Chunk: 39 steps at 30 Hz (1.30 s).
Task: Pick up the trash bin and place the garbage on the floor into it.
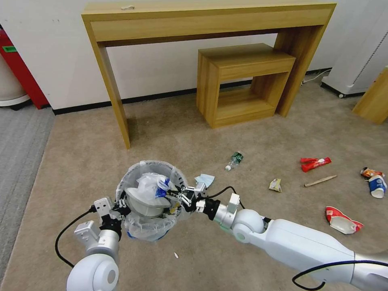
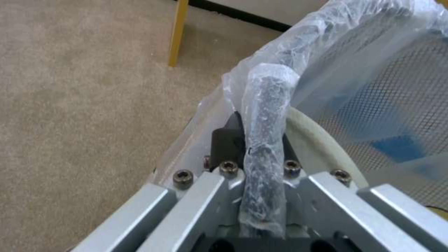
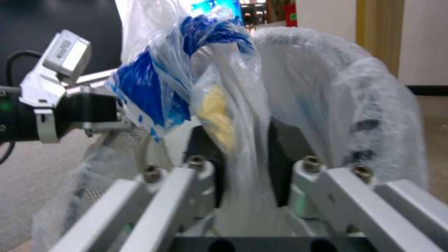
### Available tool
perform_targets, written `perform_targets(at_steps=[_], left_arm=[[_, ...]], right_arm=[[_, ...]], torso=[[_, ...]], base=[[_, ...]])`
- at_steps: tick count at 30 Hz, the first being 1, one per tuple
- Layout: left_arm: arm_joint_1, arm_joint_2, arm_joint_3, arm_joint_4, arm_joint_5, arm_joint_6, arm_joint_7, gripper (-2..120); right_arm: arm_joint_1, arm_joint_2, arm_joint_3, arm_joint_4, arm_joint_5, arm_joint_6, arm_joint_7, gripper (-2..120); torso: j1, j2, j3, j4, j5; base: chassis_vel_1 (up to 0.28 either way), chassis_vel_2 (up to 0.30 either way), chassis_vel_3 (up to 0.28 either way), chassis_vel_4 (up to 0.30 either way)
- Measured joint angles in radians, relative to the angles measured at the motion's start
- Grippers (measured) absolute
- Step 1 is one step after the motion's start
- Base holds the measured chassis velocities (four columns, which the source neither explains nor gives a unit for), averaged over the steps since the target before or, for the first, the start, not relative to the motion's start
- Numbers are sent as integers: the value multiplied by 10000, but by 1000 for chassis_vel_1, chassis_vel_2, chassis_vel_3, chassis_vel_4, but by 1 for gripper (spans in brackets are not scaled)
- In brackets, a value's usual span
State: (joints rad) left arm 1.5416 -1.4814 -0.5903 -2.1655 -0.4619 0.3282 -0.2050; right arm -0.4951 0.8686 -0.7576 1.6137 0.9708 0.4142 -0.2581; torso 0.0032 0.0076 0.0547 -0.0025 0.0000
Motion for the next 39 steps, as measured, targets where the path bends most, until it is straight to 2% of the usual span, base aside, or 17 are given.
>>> perform_targets(at_steps=[2, 5, 6, 9, 11, 13, 14, 17, 18, 20, 39], left_arm=[[-12, -4, 28, 23, -4, 7, 1, 1], [-35, -23, 91, 93, -4, 22, -5, 1], [-35, -23, 91, 93, -4, 22, -5, 1], [-58, -24, 121, 214, -1, 31, -21, 1], [-65, -22, 127, 243, -6, 33, -23, 1], [-64, -6, 144, 272, -11, 46, -40, 1], [-64, -6, 144, 272, -11, 46, -40, 1], [-13, -2, 214, 266, -12, 78, -42, 1], [-13, -2, 214, 266, -12, 78, -42, 1], [-9, 7, 232, 235, -11, 91, -44, 1], [-8, 29, 414, 228, 1, 129, 2, 1]], right_arm=[[-39, -30, 59, 1, -34, 1, 0, 31], [-206, -101, 316, 3, -164, 11, 9, 45], [-206, -101, 316, 3, -164, 11, 9, 45], [-393, -165, 633, 99, -195, 14, 52, 61], [-428, -178, 695, 142, -196, 14, 60, 64], [-540, -221, 916, 251, -224, 10, 128, 76], [-540, -221, 916, 251, -224, 10, 128, 76], [-691, -306, 1177, 323, -291, 10, 175, 89], [-691, -306, 1177, 323, -291, 10, 175, 89], [-783, -381, 1307, 376, -317, 10, 187, 97], [-904, -763, 1584, 586, -554, -229, 568, 100]], torso=[[0, 0, 0, -1, 0], [0, 0, 0, 0, 1], [0, 0, 0, 0, 1], [0, 0, 0, 0, 1], [0, 0, 0, 0, 0], [0, 0, 0, 0, 1], [0, 0, 0, 0, 1], [0, 0, 0, 1, 0], [0, 0, 0, 1, 0], [0, 0, 0, 0, 2], [0, 0, 0, 0, 0]], base=[[0, 0, 0, 0], [0, 0, 0, 0], [0, 0, 0, 0], [0, 0, 0, 0], [0, 0, 0, 0], [0, 0, 0, 0], [0, 0, 0, 0], [0, 0, 0, 0], [0, 0, 0, 0], [0, 0, 0, 0], [0, 0, 0, 0]])
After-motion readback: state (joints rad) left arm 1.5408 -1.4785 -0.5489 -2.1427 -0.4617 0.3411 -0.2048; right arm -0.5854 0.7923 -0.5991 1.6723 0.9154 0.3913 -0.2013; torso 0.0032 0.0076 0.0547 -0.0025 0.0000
